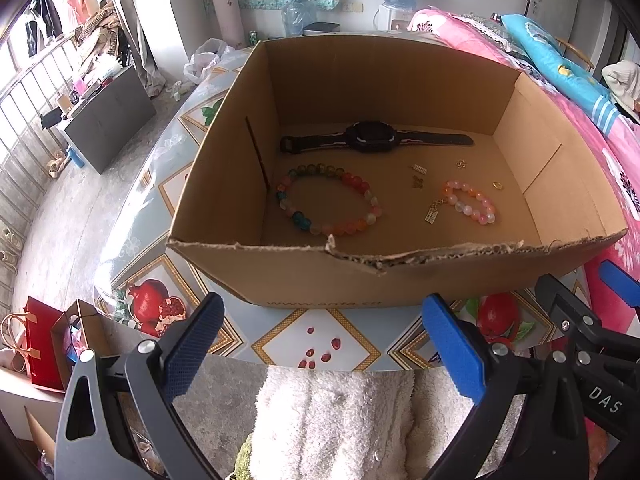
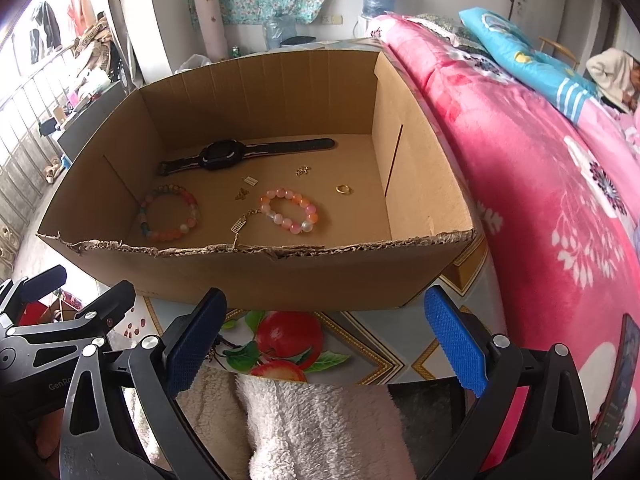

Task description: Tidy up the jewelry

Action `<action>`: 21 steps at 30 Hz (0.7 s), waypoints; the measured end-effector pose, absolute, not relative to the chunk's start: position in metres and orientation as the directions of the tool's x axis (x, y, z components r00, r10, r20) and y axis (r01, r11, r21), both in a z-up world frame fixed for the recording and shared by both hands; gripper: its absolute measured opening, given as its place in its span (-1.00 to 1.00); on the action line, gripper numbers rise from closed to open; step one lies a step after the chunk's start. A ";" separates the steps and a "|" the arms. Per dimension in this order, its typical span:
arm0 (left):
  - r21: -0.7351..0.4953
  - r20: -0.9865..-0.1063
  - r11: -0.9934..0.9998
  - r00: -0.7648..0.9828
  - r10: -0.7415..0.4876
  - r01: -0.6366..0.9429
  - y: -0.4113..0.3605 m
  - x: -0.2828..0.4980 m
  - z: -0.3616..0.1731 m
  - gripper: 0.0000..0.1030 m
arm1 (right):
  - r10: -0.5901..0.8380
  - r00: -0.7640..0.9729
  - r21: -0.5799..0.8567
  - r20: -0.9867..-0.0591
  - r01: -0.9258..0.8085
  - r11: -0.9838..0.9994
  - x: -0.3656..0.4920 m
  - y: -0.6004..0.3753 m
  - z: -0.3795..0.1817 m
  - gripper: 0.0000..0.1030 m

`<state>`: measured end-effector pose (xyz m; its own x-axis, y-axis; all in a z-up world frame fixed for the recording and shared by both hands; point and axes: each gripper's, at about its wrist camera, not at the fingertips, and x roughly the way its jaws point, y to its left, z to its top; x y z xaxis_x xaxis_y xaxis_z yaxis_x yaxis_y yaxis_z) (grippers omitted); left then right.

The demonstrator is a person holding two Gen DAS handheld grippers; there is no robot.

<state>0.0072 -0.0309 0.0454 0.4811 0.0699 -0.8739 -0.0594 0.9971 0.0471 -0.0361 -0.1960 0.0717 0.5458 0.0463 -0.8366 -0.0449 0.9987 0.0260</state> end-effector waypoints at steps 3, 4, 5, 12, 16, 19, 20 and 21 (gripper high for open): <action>0.044 -0.877 0.997 0.476 0.067 -0.060 -0.030 0.009 0.045 0.89 | 0.051 0.540 0.035 -0.840 -0.040 0.999 -0.035 -0.196 0.071 0.84; 0.041 -0.878 0.997 0.474 0.065 -0.060 -0.030 0.010 0.045 0.89 | 0.052 0.539 0.037 -0.841 -0.039 0.999 -0.035 -0.196 0.071 0.84; 0.040 -0.879 0.997 0.472 0.063 -0.060 -0.029 0.010 0.045 0.89 | 0.052 0.537 0.037 -0.842 -0.038 0.999 -0.034 -0.196 0.071 0.84; 0.038 -0.882 0.998 0.468 0.061 -0.059 -0.029 0.013 0.045 0.89 | 0.055 0.528 0.046 -0.848 -0.030 0.998 -0.033 -0.198 0.070 0.84; 0.038 -0.882 0.997 0.467 0.062 -0.060 -0.029 0.013 0.044 0.89 | 0.056 0.527 0.046 -0.848 -0.031 0.998 -0.033 -0.198 0.070 0.84; 0.038 -0.882 0.997 0.467 0.062 -0.060 -0.029 0.013 0.045 0.89 | 0.057 0.526 0.048 -0.848 -0.031 0.998 -0.033 -0.199 0.070 0.84; 0.039 -0.882 0.997 0.468 0.062 -0.060 -0.029 0.013 0.045 0.89 | 0.057 0.527 0.049 -0.848 -0.029 0.998 -0.033 -0.199 0.070 0.84; 0.039 -0.882 0.997 0.468 0.062 -0.059 -0.029 0.013 0.045 0.89 | 0.056 0.527 0.048 -0.848 -0.030 0.998 -0.033 -0.199 0.070 0.84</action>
